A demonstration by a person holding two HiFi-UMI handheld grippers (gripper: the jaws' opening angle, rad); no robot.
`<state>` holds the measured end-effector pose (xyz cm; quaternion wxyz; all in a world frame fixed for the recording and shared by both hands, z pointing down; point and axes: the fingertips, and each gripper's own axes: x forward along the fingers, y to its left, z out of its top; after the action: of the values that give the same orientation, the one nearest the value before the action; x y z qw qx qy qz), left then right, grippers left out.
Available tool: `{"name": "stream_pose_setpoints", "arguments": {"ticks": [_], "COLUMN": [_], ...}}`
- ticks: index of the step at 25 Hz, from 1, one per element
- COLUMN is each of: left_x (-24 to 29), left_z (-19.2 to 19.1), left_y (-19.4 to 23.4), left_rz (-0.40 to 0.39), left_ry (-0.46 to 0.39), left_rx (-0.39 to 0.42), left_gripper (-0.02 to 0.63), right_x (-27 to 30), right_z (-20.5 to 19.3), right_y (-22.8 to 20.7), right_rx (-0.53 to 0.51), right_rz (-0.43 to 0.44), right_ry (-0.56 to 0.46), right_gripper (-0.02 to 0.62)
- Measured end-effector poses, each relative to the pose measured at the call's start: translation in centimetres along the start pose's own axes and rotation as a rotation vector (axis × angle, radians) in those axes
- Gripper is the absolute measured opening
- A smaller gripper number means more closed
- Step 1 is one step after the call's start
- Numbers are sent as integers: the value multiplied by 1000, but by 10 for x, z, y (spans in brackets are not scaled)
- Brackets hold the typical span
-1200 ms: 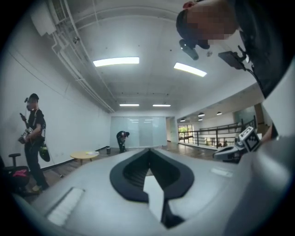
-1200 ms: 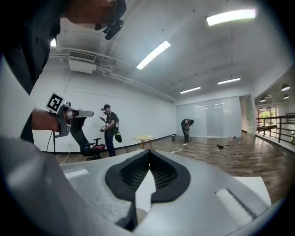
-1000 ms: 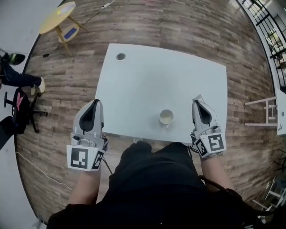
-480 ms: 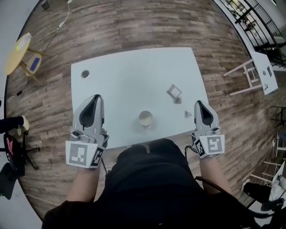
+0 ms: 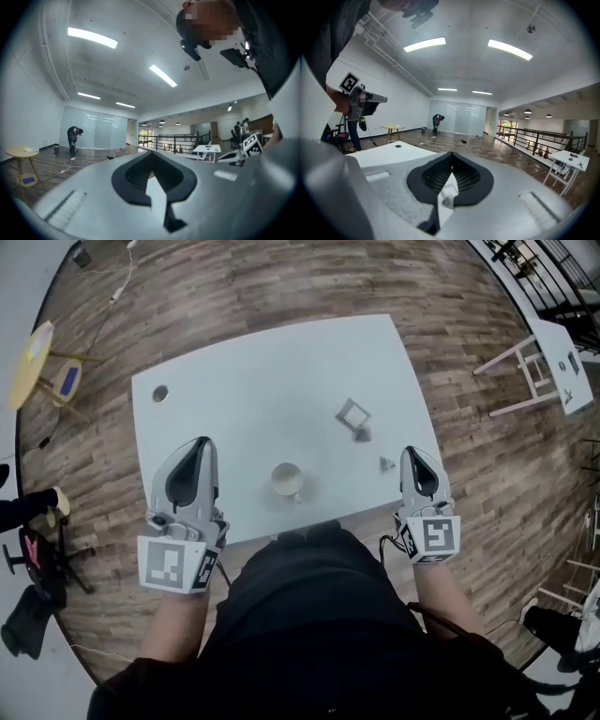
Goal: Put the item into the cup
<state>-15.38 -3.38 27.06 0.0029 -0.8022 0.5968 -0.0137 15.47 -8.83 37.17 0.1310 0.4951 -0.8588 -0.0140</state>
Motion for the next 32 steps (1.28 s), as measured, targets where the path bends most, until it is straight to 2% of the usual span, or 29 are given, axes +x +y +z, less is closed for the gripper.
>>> {"name": "stream_pose_setpoints", "arguments": {"ticks": [8, 15, 20, 25, 28, 32], "left_x": [26, 48, 67, 80, 85, 91], "left_z": [0, -9, -6, -10, -11, -14], "left_y": [-37, -67, -91, -109, -111, -116], "left_rz": [-104, -194, -236, -292, -323, -336], "left_ry": [43, 76, 93, 95, 86, 102], "left_rx": [24, 28, -40, -51, -36, -32], "left_gripper": [-2, -2, -2, -2, -2, -2], "right_x": [-6, -15, -21, -30, -29, -29], "right_z": [-34, -51, -62, -71, -78, -85], "right_y": [7, 1, -3, -7, -9, -8], "right_rx": [27, 64, 91, 108, 136, 145], "right_rz": [30, -3, -28, -52, -51, -54], "right_ry": [63, 96, 120, 136, 162, 171], "right_gripper": [2, 3, 3, 5, 52, 54]}}
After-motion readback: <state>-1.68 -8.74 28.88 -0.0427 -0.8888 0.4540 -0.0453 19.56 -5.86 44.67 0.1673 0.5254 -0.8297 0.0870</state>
